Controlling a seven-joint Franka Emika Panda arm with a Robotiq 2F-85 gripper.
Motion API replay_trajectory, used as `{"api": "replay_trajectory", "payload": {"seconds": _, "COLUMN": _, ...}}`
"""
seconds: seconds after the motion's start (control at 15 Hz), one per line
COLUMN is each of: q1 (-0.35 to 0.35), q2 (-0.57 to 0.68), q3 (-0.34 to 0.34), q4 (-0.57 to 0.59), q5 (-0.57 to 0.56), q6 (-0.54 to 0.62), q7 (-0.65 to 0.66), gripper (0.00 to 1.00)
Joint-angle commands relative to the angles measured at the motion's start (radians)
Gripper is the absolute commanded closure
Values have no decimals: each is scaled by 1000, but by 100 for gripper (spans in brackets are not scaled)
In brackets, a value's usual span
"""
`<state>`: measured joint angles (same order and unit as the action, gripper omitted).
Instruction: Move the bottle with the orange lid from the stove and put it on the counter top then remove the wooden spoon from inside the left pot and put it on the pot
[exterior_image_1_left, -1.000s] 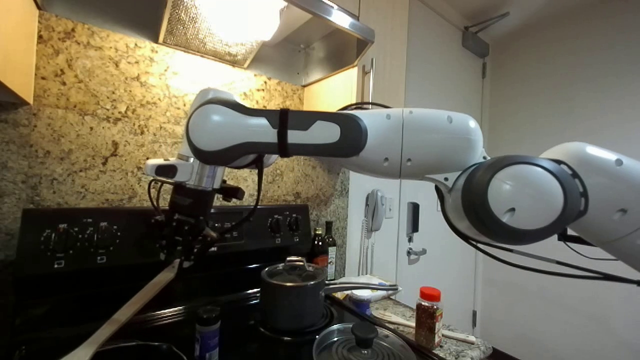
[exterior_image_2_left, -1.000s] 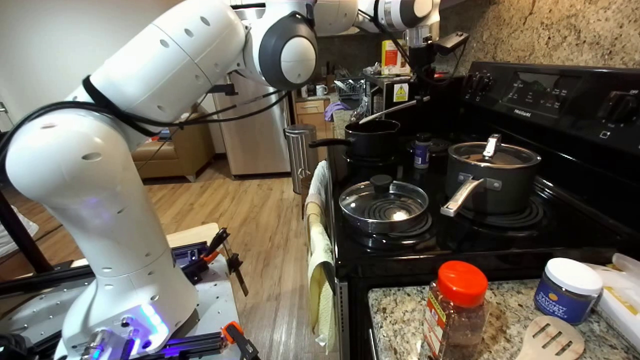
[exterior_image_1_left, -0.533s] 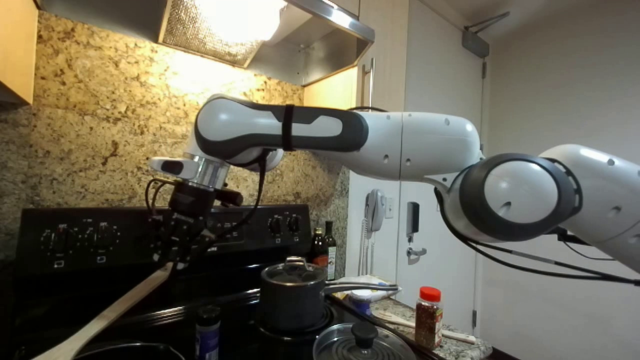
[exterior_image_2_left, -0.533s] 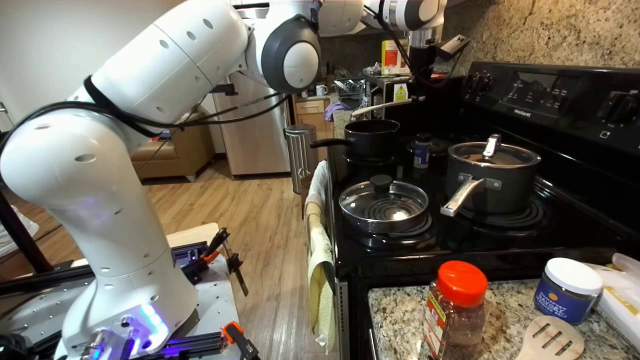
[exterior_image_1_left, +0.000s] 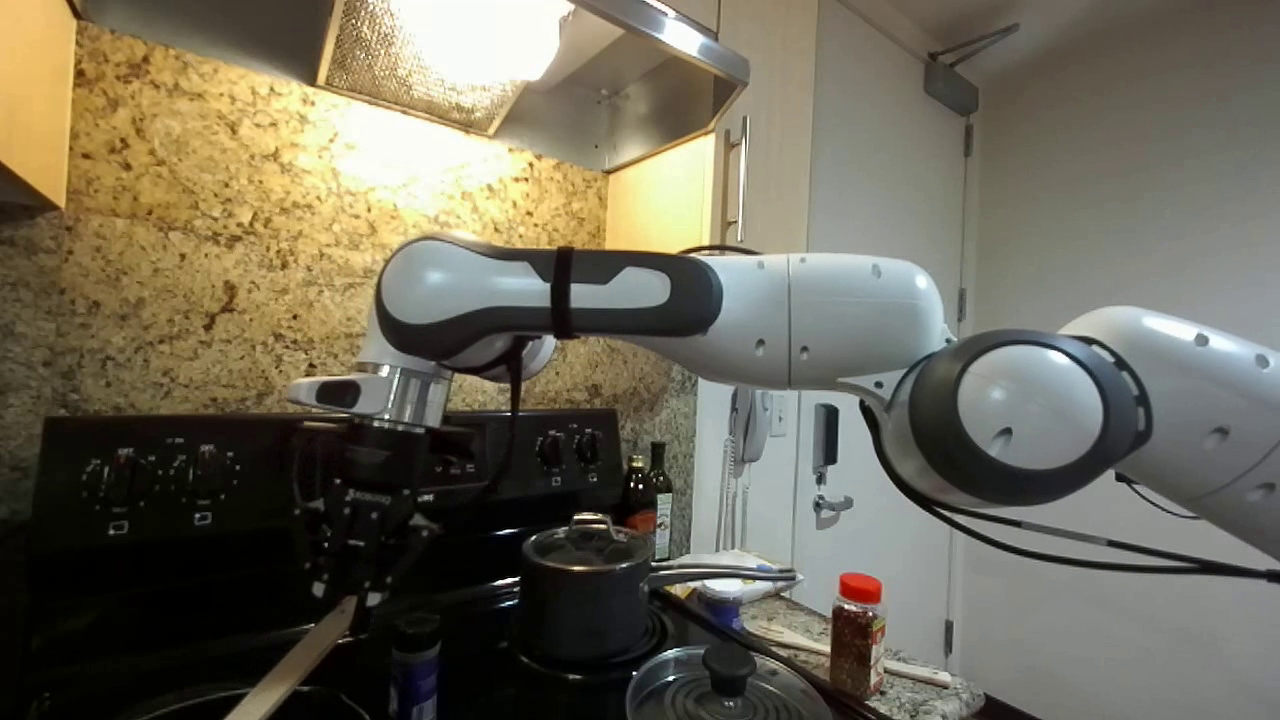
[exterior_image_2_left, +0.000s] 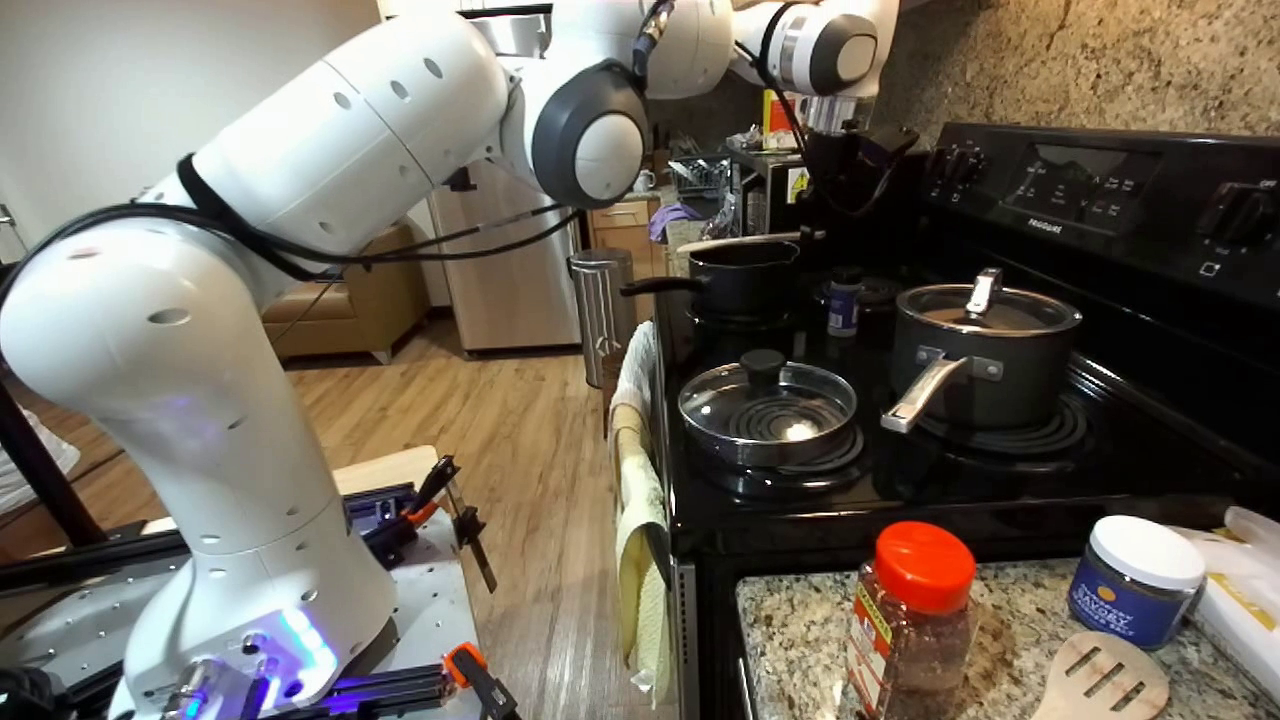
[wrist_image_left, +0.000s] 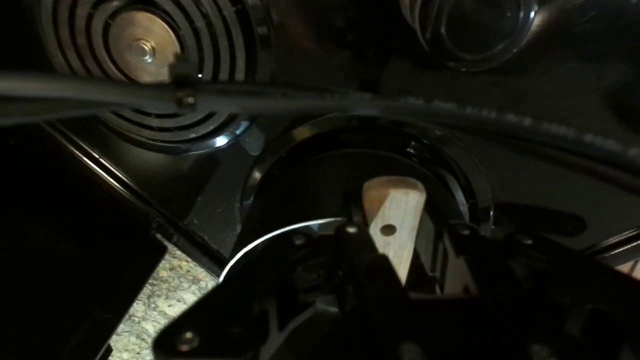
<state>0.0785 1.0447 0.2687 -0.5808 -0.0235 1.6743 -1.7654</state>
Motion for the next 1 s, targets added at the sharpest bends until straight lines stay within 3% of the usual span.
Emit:
{"api": "replay_trajectory", "payload": {"seconds": 0.0, "q1": -8, "q2": 27, "q3": 22, "q4": 32, "q5": 18, "q6": -63, "q7": -42, "gripper": 86}}
{"api": "replay_trajectory", "payload": {"seconds": 0.6, "q1": 10, "q2": 45, "q3": 21, "q4": 46, "q5": -6, "q6": -144, "q7": -136, "gripper": 87}}
{"api": "replay_trajectory", "payload": {"seconds": 0.67, "q1": 14, "q2": 45, "q3": 15, "q4": 47, "q5": -11, "q6": -140, "q7": -138, "gripper": 47}}
{"api": "replay_trajectory", "payload": {"seconds": 0.8, "q1": 15, "q2": 46, "q3": 12, "q4": 49, "q5": -14, "q6": -137, "q7": -147, "gripper": 42}}
{"api": "replay_trajectory", "payload": {"seconds": 0.93, "q1": 15, "q2": 47, "q3": 11, "q4": 50, "q5": -13, "q6": -138, "q7": -150, "gripper": 29}}
